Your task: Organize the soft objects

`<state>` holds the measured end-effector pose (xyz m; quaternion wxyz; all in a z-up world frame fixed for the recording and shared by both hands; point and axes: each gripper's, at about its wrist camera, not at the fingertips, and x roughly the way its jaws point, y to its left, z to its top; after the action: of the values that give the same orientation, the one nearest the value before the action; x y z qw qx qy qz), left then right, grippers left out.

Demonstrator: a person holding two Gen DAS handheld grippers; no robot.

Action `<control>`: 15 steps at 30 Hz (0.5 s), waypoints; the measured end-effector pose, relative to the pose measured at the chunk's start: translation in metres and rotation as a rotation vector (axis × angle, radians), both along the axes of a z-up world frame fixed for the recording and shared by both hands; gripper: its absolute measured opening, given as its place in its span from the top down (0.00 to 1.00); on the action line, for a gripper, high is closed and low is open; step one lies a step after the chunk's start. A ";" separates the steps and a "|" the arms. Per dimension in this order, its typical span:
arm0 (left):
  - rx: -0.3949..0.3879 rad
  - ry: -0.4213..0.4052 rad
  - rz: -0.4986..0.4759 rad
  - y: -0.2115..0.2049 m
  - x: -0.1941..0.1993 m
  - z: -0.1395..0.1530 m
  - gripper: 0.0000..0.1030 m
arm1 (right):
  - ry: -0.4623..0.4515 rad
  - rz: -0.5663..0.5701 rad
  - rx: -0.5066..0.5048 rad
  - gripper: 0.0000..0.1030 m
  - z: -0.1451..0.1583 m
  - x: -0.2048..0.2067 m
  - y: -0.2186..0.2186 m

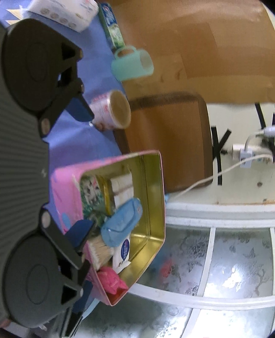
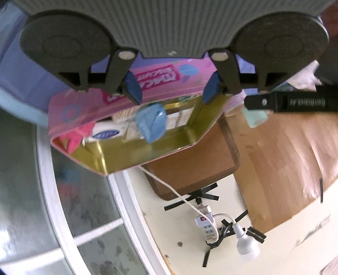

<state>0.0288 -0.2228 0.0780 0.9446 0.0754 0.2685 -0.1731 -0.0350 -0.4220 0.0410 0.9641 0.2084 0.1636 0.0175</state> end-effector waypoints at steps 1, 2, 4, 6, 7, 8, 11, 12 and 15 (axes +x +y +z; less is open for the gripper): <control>-0.002 0.005 0.006 0.005 -0.004 0.000 0.00 | 0.005 0.004 0.027 0.28 0.002 -0.001 0.000; 0.000 0.013 0.012 0.009 -0.007 0.000 0.00 | 0.011 0.011 0.059 0.22 0.004 -0.003 0.000; 0.006 0.027 0.024 0.016 -0.015 -0.001 0.00 | 0.022 0.028 0.114 0.17 0.007 -0.006 0.002; 0.013 0.034 0.031 0.022 -0.021 -0.001 0.00 | 0.032 0.040 0.156 0.17 0.010 -0.011 0.006; 0.016 0.041 0.031 0.026 -0.024 -0.001 0.00 | 0.036 0.046 0.172 0.16 0.012 -0.013 0.008; 0.015 0.050 0.032 0.029 -0.027 -0.001 0.00 | 0.040 0.050 0.185 0.16 0.014 -0.015 0.010; 0.000 0.085 0.038 0.039 -0.034 -0.001 0.00 | 0.051 0.067 0.201 0.15 0.020 -0.021 0.020; -0.006 0.094 0.042 0.042 -0.035 -0.001 0.00 | 0.053 0.074 0.198 0.14 0.022 -0.022 0.024; -0.022 0.104 0.055 0.050 -0.039 0.000 0.00 | 0.057 0.082 0.181 0.13 0.029 -0.023 0.032</control>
<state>-0.0104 -0.1724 0.0778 0.9346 0.0486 0.3171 -0.1535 -0.0582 -0.3897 0.0696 0.9346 0.2884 0.1973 0.0659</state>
